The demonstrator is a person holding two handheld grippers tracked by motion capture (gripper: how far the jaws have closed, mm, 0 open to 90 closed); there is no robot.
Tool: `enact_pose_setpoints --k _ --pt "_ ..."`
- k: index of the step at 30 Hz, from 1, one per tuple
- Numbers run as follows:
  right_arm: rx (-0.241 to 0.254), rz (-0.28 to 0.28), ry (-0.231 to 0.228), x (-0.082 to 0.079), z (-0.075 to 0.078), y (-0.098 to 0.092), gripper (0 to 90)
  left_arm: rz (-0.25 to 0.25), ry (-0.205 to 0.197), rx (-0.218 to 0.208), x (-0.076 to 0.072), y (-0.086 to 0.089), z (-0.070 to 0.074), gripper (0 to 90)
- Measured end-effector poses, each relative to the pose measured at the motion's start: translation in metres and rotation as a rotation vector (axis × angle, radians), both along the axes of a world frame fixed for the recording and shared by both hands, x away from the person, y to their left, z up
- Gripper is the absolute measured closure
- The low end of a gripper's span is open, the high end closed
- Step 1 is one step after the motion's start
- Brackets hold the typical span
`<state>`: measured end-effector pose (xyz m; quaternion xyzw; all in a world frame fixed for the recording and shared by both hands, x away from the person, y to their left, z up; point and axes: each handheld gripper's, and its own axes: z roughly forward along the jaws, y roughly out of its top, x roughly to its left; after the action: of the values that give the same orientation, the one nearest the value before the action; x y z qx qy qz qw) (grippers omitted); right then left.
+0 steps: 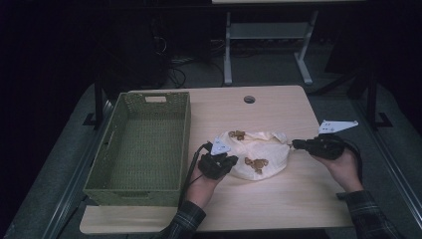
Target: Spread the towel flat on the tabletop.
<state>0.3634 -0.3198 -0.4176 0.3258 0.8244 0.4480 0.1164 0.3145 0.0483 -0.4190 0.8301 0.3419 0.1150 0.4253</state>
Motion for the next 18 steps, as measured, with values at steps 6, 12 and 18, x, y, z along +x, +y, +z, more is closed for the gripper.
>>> enact_pose_setpoints --k 6,12,18 --pt "-0.033 -0.027 0.050 0.021 -0.017 -0.002 88.1 0.059 0.016 0.045 0.014 -0.004 -0.010 86.9" --pt "-0.071 -0.064 0.090 0.042 -0.037 0.001 88.0 0.083 0.020 0.077 0.020 -0.005 -0.017 86.8" --pt "-0.129 -0.102 0.114 0.051 -0.052 0.001 83.0 0.111 0.029 0.094 0.028 0.000 -0.023 86.7"
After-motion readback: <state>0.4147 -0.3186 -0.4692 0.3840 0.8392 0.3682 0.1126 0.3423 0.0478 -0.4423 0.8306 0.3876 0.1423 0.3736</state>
